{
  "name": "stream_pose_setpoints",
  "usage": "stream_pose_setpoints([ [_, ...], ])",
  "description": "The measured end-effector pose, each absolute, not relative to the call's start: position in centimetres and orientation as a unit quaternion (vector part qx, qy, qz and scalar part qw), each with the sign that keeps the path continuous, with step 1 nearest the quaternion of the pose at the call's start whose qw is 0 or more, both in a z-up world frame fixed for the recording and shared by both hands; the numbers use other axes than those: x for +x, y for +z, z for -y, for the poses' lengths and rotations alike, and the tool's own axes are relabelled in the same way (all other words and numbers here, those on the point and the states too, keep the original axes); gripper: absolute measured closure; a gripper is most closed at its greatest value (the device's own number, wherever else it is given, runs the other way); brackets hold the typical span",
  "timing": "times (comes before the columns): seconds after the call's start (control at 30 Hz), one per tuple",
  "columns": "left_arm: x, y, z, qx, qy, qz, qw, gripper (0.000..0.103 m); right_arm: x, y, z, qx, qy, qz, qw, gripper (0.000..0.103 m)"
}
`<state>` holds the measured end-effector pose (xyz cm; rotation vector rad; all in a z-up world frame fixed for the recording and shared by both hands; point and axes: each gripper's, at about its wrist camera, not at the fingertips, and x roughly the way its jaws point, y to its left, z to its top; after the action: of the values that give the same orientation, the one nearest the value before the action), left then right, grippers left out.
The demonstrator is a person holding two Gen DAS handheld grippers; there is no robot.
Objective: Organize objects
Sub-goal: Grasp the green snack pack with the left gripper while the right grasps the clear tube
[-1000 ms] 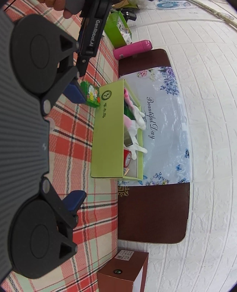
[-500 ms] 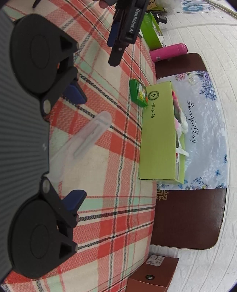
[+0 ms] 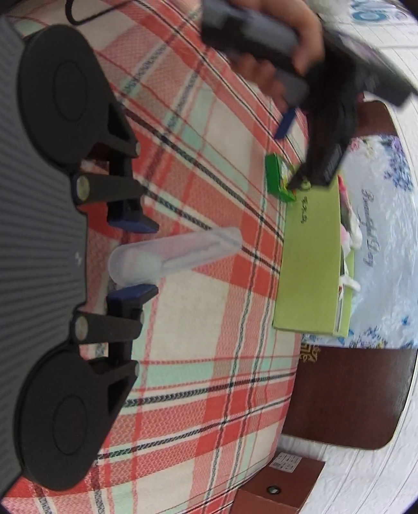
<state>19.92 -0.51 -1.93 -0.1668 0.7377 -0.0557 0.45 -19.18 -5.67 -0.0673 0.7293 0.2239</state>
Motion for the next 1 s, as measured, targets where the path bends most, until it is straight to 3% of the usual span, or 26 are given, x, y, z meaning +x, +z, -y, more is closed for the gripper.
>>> stream_pose_setpoints([
  [0.1,22.1,-2.7,0.7,-0.076,-0.019,-0.381,0.921,0.021,0.2,-5.7,18.9,-0.028,0.115,-0.356,0.927,0.068],
  [0.2,22.5,-3.4,0.1,-0.078,-0.044,-0.397,0.913,0.036,0.2,-5.6,18.7,-0.024,0.126,-0.358,0.925,0.068],
  [0.57,11.3,-3.4,-1.4,-0.040,-0.120,-0.421,0.898,0.036,0.9,-5.6,17.8,-0.029,0.145,-0.357,0.922,0.063],
  [0.7,8.8,-3.9,-1.0,-0.019,-0.097,-0.415,0.905,0.023,2.1,-5.5,17.6,-0.021,0.136,-0.364,0.921,0.061],
  [0.77,9.6,-4.0,-0.6,-0.001,-0.085,-0.416,0.905,0.023,2.7,-5.4,17.5,-0.019,0.130,-0.368,0.921,0.061],
  [0.83,9.9,-3.8,-0.5,-0.007,-0.094,-0.412,0.906,0.034,2.8,-5.4,17.4,-0.018,0.125,-0.367,0.921,0.061],
  [1.0,10.2,-3.9,-0.2,-0.018,-0.094,-0.413,0.906,0.033,3.4,-5.7,17.3,-0.010,0.117,-0.361,0.925,0.061],
])
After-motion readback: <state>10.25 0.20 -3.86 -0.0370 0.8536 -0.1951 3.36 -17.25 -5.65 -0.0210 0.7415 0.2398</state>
